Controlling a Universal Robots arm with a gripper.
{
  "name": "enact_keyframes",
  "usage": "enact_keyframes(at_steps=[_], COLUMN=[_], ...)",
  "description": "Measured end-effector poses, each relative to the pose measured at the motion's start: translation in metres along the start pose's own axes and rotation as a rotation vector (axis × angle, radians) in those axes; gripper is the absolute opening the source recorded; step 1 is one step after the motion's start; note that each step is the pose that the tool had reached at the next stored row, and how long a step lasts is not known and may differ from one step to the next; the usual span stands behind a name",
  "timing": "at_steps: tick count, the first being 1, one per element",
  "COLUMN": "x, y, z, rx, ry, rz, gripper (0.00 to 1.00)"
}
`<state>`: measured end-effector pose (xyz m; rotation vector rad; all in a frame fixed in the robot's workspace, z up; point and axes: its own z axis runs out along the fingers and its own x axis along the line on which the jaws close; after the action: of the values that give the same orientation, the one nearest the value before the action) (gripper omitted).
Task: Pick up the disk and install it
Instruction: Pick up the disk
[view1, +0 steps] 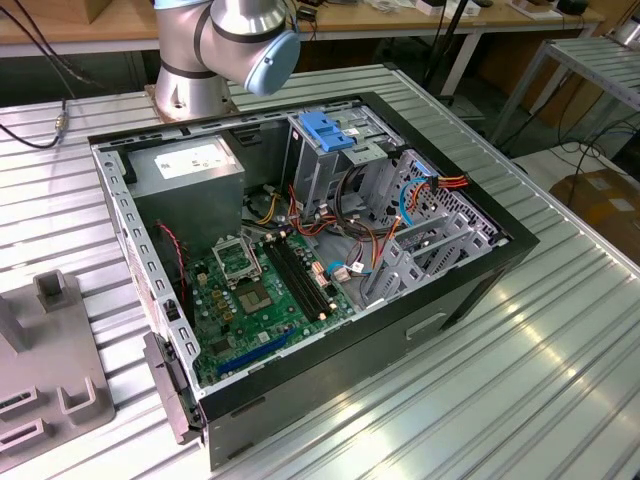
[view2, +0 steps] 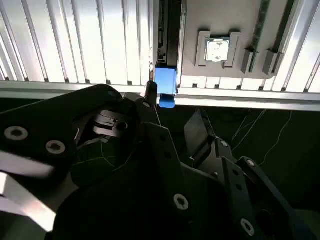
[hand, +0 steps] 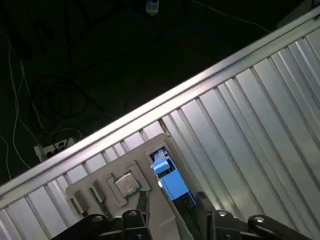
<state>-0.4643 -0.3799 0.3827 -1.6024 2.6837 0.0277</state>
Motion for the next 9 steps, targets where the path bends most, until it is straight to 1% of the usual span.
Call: enact_keyframes(at_steps=[1, 2, 6, 7, 9], x=[0.0, 0.0, -0.0001, -0.0001, -0.0001], y=[-0.0001, -0.0001, -0.0004, -0.0005, -0.0005], z=[0.001, 0.0016, 0.0029, 0.0031, 0.0033], rx=[-0.0011, -0.0018, -0.0033, -0.0036, -0.0038], ry=[0.0003, 0.0006, 0.001, 0.0011, 0.0012], rz=[-0.05, -0.083, -0.149, -0.16, -0.165], gripper=[0.5, 0.5, 0.5, 0.5, 0.5])
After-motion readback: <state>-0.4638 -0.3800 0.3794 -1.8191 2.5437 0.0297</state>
